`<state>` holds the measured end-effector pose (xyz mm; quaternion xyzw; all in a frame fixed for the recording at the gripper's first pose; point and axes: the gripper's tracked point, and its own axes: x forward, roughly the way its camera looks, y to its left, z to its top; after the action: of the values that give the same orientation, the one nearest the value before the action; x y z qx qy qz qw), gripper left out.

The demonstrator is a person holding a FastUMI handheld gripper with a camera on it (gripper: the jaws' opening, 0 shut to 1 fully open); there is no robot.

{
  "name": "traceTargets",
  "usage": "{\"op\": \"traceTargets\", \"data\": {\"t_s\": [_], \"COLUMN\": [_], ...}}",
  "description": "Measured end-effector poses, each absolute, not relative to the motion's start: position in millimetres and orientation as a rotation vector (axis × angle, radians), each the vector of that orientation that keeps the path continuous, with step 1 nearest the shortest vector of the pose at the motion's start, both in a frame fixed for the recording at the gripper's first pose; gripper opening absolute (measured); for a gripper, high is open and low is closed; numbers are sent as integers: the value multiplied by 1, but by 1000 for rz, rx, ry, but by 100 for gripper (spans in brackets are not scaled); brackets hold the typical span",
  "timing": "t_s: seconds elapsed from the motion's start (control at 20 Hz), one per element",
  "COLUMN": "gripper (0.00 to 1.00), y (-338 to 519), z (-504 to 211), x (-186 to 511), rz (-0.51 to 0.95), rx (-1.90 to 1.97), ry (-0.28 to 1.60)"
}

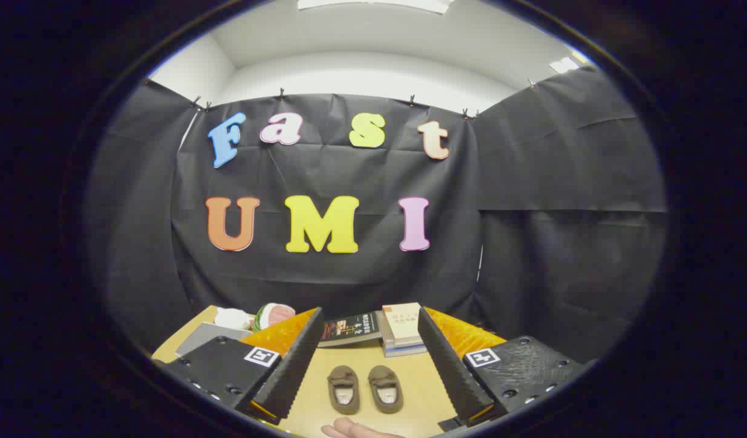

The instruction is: Open the storage box then place both shoes into the box .Put the left shoe in first, then the right shoe, with the right side of both shoes facing outward in a uniform manner.

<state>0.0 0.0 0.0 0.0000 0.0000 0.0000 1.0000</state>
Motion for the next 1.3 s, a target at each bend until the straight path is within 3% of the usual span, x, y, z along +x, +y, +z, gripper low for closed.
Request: {"op": "traceTargets", "data": {"t_s": [0.8, 1.3], "gripper": [95, 96], "y": [30, 116], "z": [-44, -149], "x": [61, 137], "rz": [134, 293], "rx": [-95, -136], "ry": [67, 262]}}
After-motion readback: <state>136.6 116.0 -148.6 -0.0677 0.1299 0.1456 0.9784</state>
